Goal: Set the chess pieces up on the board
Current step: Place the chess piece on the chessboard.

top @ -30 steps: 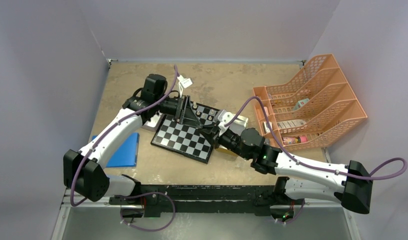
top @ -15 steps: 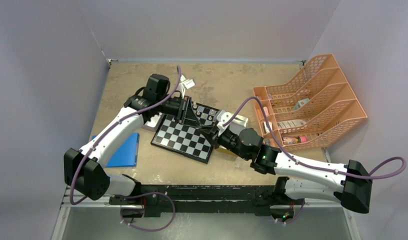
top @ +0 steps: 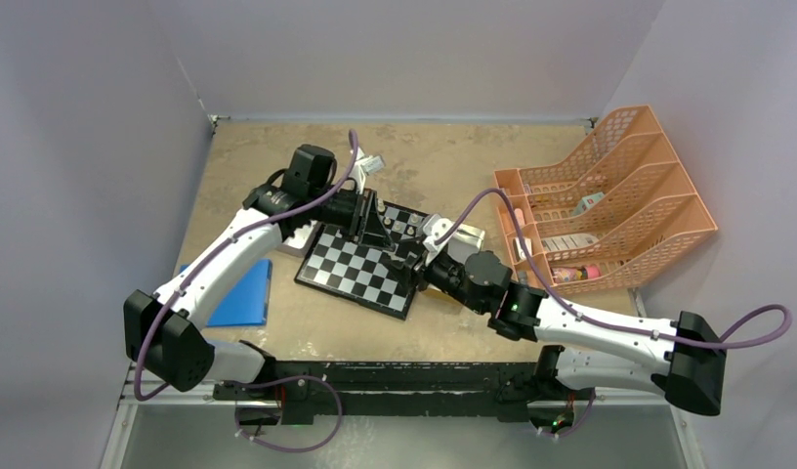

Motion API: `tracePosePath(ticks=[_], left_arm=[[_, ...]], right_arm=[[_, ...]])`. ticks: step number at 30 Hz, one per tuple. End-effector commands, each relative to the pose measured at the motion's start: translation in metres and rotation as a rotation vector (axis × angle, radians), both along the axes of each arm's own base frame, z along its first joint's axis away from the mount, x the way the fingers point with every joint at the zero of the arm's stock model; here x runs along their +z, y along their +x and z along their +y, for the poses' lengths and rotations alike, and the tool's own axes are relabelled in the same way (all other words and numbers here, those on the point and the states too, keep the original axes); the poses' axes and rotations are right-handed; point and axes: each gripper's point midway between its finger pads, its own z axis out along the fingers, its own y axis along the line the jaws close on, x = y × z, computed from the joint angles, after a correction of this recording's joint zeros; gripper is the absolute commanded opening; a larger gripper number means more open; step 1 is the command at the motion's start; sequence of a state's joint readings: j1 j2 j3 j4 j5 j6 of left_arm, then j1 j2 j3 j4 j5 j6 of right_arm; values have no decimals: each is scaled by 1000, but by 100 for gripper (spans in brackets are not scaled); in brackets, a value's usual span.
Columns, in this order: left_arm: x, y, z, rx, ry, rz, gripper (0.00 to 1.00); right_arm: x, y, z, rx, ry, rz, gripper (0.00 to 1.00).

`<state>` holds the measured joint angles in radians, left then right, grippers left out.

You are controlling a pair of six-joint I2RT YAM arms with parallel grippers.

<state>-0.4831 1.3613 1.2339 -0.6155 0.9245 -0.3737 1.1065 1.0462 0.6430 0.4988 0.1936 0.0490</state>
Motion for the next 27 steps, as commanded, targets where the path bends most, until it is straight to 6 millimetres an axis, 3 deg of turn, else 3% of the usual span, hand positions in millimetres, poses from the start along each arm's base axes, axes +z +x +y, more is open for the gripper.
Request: tracePosePath(ticks=[1,4,5,15,27], left_arm=[[7,25,4,104,66,-115,0],[0,43,12,199,136,-161,0],[-2,49,14,226,155,-174,0],[-21,96,37,444,296,-284,0],[-41,178,43,620,412,-352,0]], right_arm=[[16,3,-13,-67,67,28,64],[19,-1,-26,-93,116,53,97],[20,-1,-31,-111,134,65,99],[30,-7,-84,-238,287,127,99],[42,-14,-96,-228,335,119,99]])
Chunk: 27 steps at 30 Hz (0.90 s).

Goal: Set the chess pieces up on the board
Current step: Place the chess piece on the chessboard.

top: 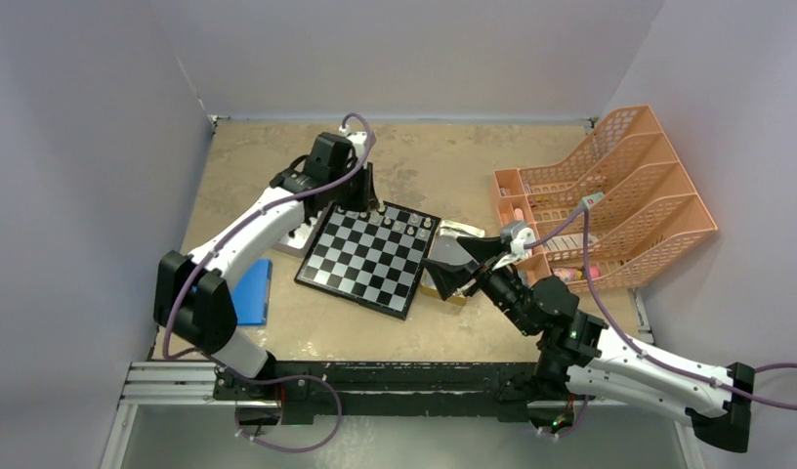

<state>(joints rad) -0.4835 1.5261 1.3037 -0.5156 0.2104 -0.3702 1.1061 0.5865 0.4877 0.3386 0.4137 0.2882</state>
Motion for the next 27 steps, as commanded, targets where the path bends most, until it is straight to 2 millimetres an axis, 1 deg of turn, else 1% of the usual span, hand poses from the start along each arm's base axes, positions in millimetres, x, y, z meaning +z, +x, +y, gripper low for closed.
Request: tracePosePath(ticks=[1,4,7,9,13,21,27], left_arm=[[27,51,2,78,18,-148,0],[25,66,1,88,12,-166,0],[21,75,-7,66,-3,-173,0],[16,79,-14,48,-14,-173,0],[-1,88,-24,24,-14,-146,0],[-33,98,-43,-23,-4,-110,0],[-42,99,-54,-58,-29,-106,0]], right_arm=[[12,1,-5,-22,47,-3,99],[14,2,-9,-43,88,20,99],[11,1,-8,-39,106,25,99],[12,1,-7,-36,108,23,99],[10,2,-5,-34,96,27,99],[10,3,-5,-40,78,29,99],[6,4,-5,-43,69,34,99]])
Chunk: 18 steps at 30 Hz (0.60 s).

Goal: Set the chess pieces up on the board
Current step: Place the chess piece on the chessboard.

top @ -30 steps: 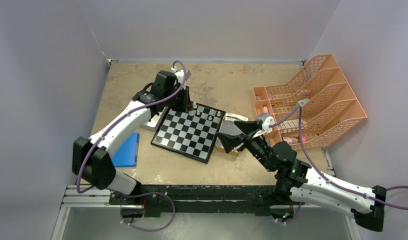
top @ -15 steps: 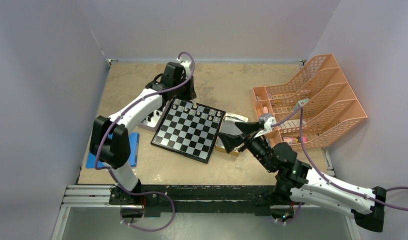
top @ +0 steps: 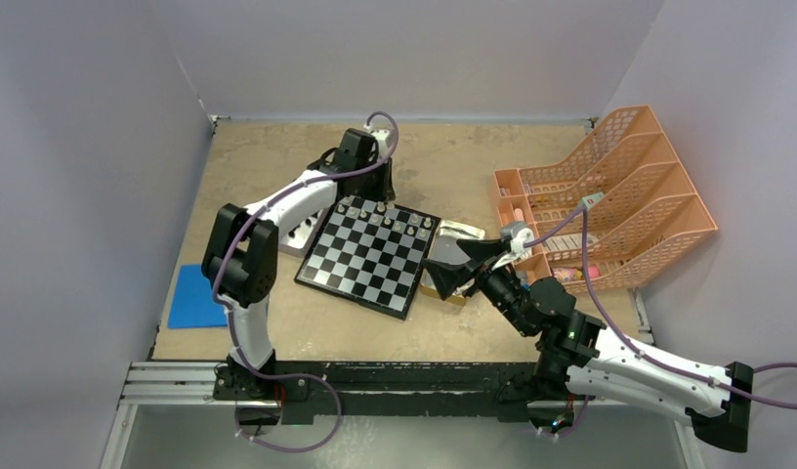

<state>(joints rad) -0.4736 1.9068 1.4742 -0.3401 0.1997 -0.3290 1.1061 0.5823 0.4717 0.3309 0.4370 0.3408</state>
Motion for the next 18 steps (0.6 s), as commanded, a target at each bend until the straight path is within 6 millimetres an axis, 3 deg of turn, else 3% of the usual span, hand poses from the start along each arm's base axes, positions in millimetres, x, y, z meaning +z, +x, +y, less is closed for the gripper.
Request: tracePosePath(ticks=[1,18], left_arm=[[30,17,-22,-54,-73,-112,0],[-4,25,-26,-91,-22,-97,0]], right_arm=[[13,2,-3,-25,42,-9,99],[19,3,-5,-34,37,-10,99]])
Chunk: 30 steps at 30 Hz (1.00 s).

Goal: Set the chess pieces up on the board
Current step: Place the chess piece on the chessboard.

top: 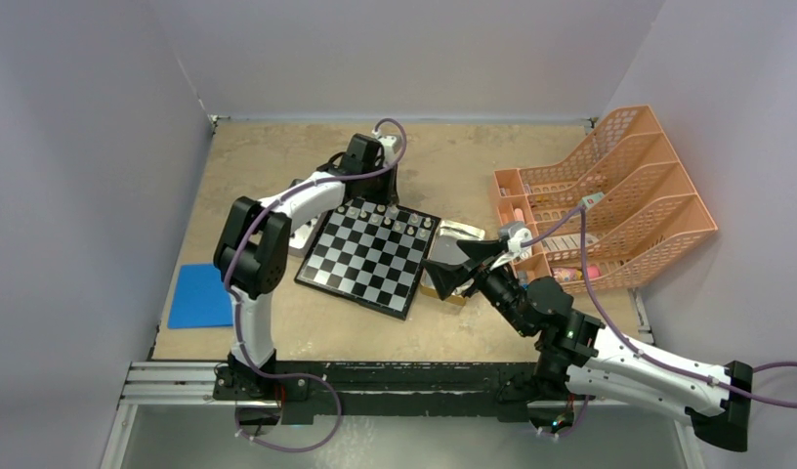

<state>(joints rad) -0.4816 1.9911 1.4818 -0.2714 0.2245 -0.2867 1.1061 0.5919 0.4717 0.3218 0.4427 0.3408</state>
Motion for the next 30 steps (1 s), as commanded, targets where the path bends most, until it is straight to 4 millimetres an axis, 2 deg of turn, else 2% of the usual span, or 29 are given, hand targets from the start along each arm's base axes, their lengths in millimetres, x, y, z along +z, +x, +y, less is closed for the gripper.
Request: tracePosePath(ticks=[1,14,22,30], left_arm=[[22,16,-13,-35,-29,-88,0],[6,15,-11,-38,45,-96,1],[3,17,-13,-50,50,-109,2],[1,16,-4,-31,95,-110,3]], right_arm=[[23,2,-6,-28,51,-17,99],[26,1,-13,-42,41,-16,99],[24,1,-14,-48,49,-3,99],[21,0,-15,-50,53,1,99]])
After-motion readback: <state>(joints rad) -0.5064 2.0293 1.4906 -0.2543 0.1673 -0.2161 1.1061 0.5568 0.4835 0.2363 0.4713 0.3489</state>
